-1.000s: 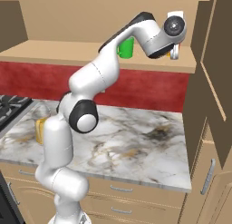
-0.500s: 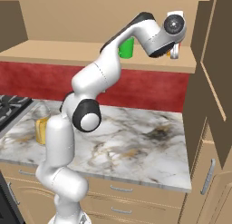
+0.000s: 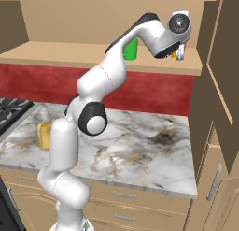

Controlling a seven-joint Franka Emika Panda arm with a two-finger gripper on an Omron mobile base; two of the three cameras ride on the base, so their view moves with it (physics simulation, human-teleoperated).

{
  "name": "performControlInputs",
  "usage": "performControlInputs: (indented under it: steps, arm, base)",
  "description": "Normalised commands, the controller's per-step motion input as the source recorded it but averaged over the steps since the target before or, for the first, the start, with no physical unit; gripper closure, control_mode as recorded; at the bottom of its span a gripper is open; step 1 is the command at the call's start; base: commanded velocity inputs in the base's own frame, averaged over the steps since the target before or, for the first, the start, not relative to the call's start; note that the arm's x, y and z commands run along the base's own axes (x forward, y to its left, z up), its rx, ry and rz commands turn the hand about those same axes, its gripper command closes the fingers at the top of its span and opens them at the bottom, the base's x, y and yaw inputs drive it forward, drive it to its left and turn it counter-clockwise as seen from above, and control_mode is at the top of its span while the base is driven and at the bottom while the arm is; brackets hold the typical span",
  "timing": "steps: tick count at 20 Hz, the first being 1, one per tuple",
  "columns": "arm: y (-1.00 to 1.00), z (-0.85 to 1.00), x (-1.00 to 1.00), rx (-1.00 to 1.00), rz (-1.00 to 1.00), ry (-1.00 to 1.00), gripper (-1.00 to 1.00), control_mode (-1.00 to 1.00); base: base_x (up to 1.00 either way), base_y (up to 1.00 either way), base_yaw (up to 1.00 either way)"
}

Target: There is a tray on the dining counter. Grab the cup, mug, and pitcher and place them on the tray. The pitcher may be placed next to the tray if it cannot fit the tray.

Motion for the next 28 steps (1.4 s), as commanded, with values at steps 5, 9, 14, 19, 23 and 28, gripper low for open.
performControlInputs:
  steps: [5, 9, 14, 19, 23, 28]
  arm:
    - [0.00, 0.00, 0.10, 0.00, 0.00, 0.03, -1.00, -1.00]
    - [0.00, 0.00, 0.11, 0.00, 0.00, 0.02, -1.00, -1.00]
    - [0.00, 0.00, 0.11, 0.00, 0.00, 0.00, -1.00, -1.00]
    - [0.00, 0.00, 0.02, 0.00, 0.00, 0.01, -1.00, -1.00]
    - [0.00, 0.00, 0.00, 0.00, 0.00, 0.04, -1.00, -1.00]
    - [0.00, 0.00, 0.00, 0.00, 0.00, 0.05, -1.00, -1.00]
  base:
    - [0.00, 0.00, 0.00]
    - [0.00, 0.00, 0.00]
    - [0.00, 0.00, 0.00]
    - [0.00, 0.00, 0.00]
    - [0.00, 0.00, 0.00]
    - [0.00, 0.00, 0.00]
